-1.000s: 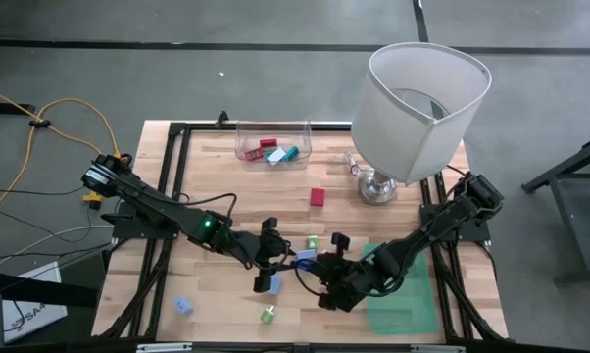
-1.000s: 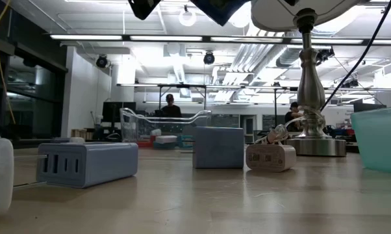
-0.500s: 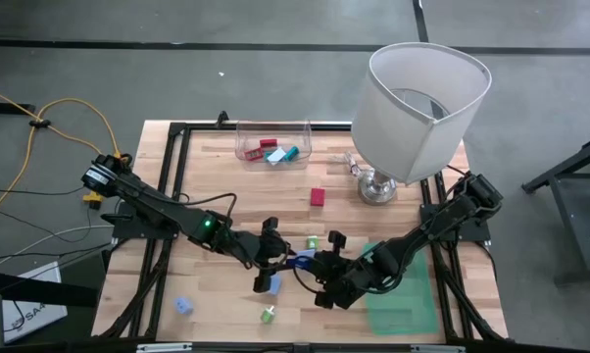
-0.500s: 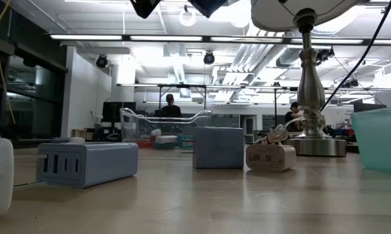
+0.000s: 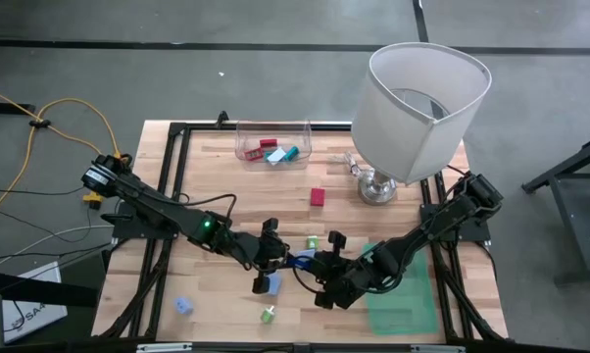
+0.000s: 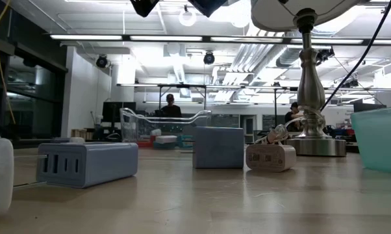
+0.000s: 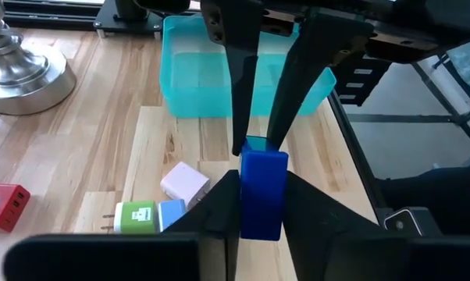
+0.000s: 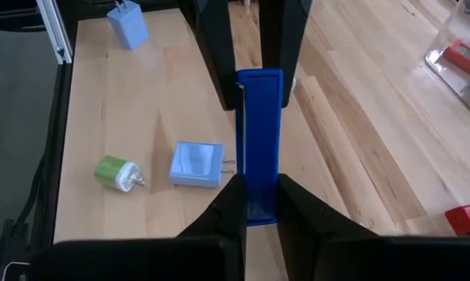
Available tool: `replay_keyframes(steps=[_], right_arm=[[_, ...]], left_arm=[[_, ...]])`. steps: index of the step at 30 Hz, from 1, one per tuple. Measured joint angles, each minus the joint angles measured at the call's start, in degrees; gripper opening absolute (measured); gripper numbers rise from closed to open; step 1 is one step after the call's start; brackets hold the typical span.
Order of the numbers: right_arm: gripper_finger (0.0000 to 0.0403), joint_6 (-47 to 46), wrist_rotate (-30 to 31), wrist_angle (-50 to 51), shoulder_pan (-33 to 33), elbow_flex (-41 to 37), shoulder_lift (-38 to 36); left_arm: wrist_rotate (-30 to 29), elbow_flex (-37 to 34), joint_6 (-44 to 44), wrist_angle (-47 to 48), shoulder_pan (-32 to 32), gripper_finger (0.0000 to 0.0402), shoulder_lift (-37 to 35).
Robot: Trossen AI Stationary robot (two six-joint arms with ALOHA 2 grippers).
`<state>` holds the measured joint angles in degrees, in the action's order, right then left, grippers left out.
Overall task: Pick & Place Office items
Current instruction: Put the blue digital clock into the transparent bin
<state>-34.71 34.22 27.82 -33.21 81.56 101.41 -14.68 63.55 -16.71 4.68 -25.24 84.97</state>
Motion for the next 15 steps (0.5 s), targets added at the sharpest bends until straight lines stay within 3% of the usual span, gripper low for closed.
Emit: replay_keyframes(steps=[10,15], right_arm=[[0.0038,0.06,-0.08,0.03,0.00,0.00,0.00],[0.0059,0.31,-1.33,-0.09,0.04,0.00,0.00]], left_arm=[[-0.04,0.00,-0.07,0.02,0.01,0.0064,0.00],[0.02,0.00,-0.26,-0.01,0.01,0.0064,0.02]])
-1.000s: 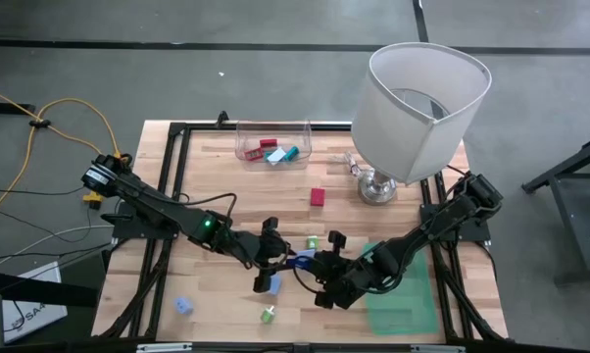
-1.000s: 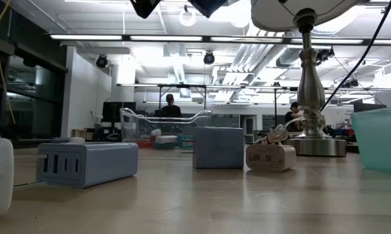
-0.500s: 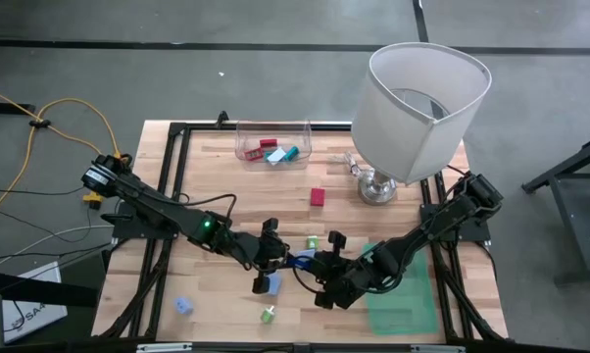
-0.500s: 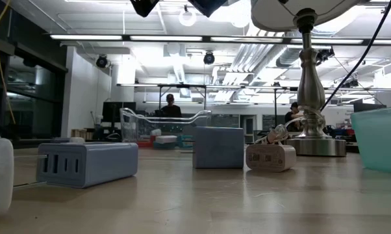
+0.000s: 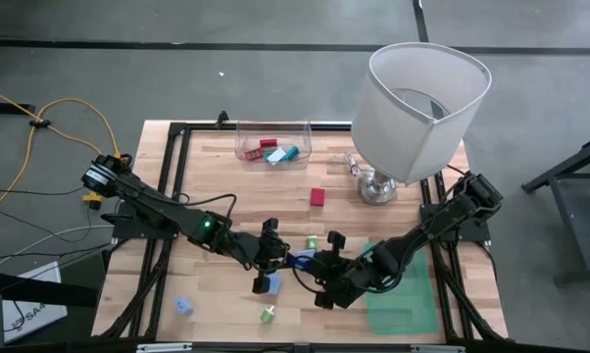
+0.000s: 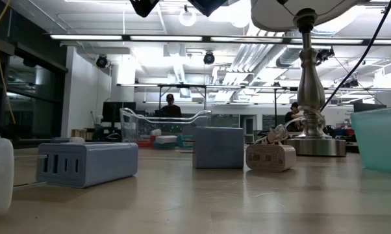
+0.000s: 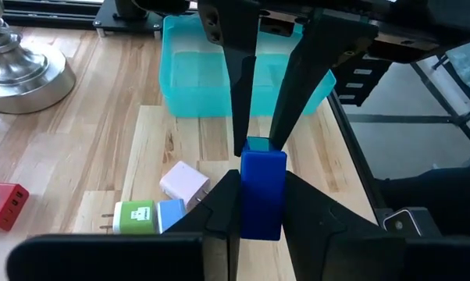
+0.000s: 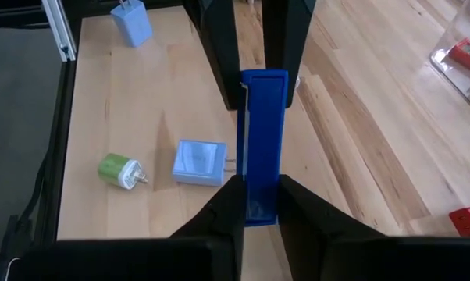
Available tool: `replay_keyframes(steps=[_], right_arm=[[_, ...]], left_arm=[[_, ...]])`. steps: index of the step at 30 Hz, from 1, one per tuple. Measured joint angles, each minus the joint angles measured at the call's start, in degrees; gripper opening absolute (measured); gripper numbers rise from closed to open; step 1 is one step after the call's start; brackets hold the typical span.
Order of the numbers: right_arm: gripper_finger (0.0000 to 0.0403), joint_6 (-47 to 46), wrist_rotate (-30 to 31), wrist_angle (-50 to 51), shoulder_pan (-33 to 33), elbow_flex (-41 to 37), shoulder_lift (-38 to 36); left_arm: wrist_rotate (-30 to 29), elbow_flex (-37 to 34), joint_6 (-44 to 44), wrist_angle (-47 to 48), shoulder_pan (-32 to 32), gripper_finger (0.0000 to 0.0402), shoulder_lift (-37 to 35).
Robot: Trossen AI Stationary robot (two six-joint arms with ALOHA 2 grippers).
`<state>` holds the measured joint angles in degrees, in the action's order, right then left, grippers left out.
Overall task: Pick & Place Office items
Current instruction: Put the blue digital clock into the transparent bin
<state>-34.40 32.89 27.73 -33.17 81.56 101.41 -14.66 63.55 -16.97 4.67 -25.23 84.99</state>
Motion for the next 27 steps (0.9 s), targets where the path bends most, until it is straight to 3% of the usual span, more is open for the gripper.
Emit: replay_keyframes(steps=[16,27], right_arm=[[0.0165,0.29,-2.76,1.05,-0.07,0.00,0.00],[0.0180,-10.43,-7.52,15.54,-0.07,0.00,0.00]], left_arm=[[-0.06,0.00,-0.63,0.13,0.02,0.0063,0.00],[-0.10,0.00,-4.07,0.64,-0.05,0.0062,0.00]])
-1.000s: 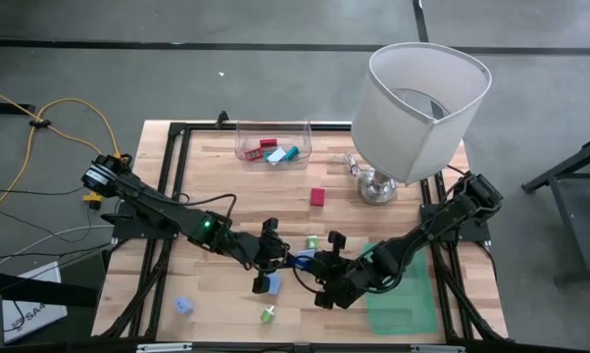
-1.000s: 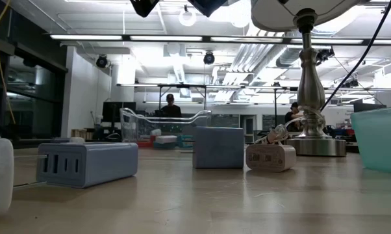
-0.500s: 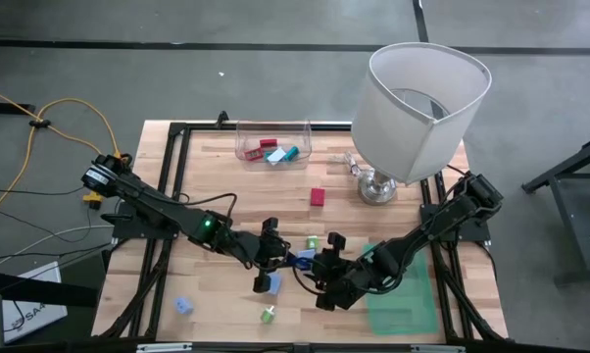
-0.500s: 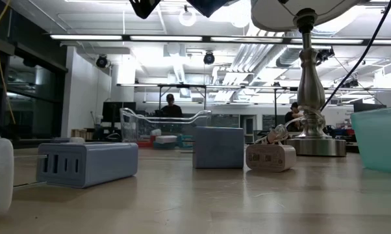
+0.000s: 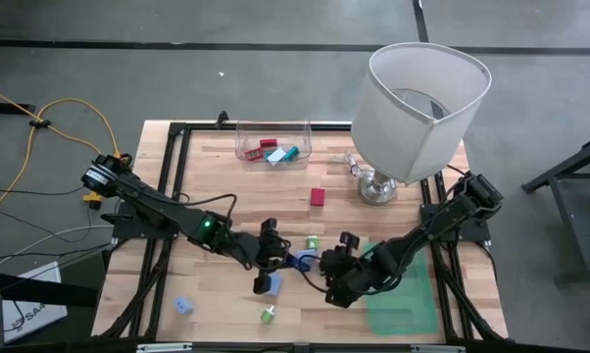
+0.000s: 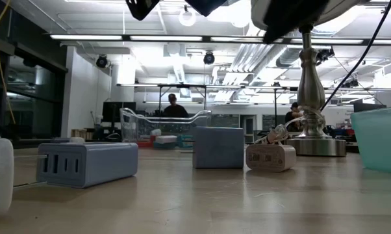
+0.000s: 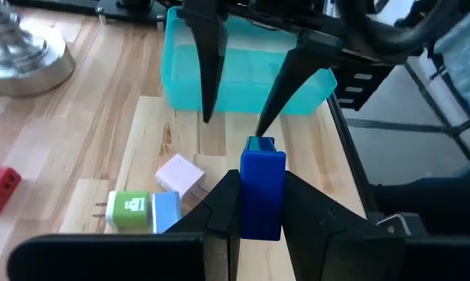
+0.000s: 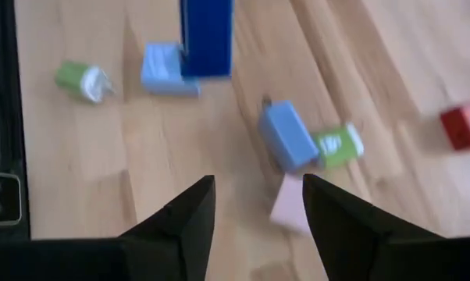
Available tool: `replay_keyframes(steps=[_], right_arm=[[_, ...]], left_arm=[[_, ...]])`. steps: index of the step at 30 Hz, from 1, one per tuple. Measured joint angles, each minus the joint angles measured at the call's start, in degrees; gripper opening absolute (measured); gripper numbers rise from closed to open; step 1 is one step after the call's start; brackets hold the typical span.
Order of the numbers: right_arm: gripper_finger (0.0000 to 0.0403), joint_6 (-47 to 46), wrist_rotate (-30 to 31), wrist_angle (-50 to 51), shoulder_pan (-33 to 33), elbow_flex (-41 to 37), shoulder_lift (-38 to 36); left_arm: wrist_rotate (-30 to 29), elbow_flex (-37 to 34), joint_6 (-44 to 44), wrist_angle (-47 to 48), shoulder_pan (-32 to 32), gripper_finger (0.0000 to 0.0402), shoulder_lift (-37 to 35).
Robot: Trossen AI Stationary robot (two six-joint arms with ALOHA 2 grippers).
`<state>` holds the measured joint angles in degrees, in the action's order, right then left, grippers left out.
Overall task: Pick & Place Office items
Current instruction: Put the blue digital clock into the transparent bin
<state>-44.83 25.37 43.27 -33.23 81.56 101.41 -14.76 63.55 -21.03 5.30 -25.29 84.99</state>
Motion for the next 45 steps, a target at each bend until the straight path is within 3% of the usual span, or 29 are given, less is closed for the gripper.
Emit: replay_keyframes(steps=[8,16,29,38,45], right_arm=[[0.0181,-6.81,-2.46,3.84,-2.08,0.00,0.00],[0.0181,-13.08,-2.26,5.53,-6.28,0.00,0.00],[0.0181,-17.10,4.72,5.41,-11.88,-0.03,0.26],[0.0181,-18.08,6.59,5.33,-12.67,-0.04,0.28],[0.0181,-17.97,8.72,5.40,-12.54,-0.04,0.28]], left_arm=[[-0.31,0.00,-0.44,1.23,4.38,0.0062,0.00],[-0.31,0.00,-0.42,6.19,12.95,0.0063,0.00],[0.22,0.00,4.90,7.21,31.09,0.0065,0.00],[5.63,0.00,7.78,7.19,44.83,0.0065,0.00],[16.29,0.00,9.71,7.08,56.22,0.0065,0.00]])
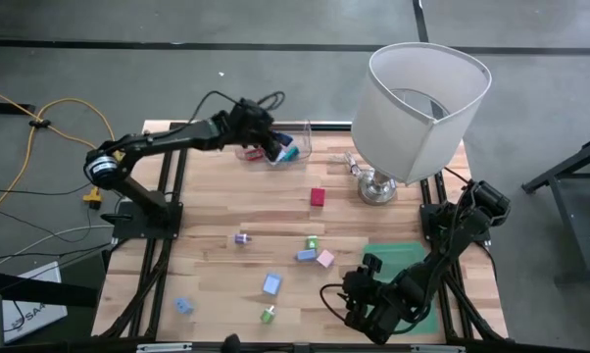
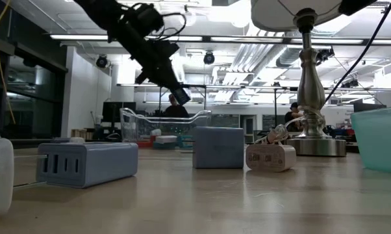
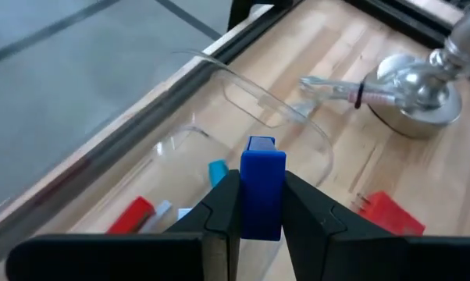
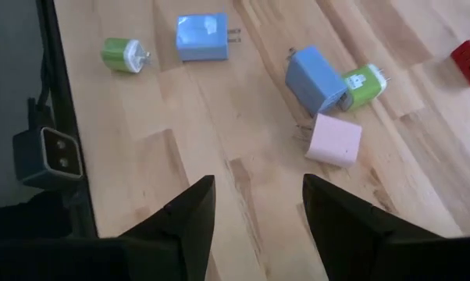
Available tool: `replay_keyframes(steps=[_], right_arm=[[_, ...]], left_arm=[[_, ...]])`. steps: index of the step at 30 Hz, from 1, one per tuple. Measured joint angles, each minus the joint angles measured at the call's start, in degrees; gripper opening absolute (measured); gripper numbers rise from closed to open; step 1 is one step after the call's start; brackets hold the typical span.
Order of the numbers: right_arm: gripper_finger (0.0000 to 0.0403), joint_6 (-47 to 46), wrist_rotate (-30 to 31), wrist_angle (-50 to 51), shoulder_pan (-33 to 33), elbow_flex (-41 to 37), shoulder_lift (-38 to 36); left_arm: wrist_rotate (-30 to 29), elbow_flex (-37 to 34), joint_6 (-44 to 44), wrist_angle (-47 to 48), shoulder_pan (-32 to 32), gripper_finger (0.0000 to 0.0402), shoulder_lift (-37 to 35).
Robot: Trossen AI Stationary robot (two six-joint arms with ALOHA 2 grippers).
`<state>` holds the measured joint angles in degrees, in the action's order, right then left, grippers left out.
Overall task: Pick & Place Office items
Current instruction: Put the blue digital clock into the transparent bin
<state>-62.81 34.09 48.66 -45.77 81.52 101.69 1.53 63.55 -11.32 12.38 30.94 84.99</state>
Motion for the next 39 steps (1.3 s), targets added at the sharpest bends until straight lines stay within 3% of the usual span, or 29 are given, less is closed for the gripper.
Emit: replay_keyframes(steps=[8,22,33,39], right_arm=[[0.0181,1.52,0.88,0.04,0.60,0.00,0.00],[0.0181,1.56,1.75,-0.08,0.54,0.00,0.00],[0.0181,1.60,1.97,0.02,0.56,0.00,0.00],[0.0181,1.60,1.98,0.04,0.56,0.00,-0.01]], left_arm=[[11.72,0.07,-2.19,-3.12,6.88,0.0065,2.26],[7.31,0.04,-6.17,-7.77,6.69,0.0065,14.91],[6.06,0.04,-6.09,-9.26,6.67,0.0068,16.13],[6.09,0.04,-6.09,-9.26,6.67,0.0100,16.13]])
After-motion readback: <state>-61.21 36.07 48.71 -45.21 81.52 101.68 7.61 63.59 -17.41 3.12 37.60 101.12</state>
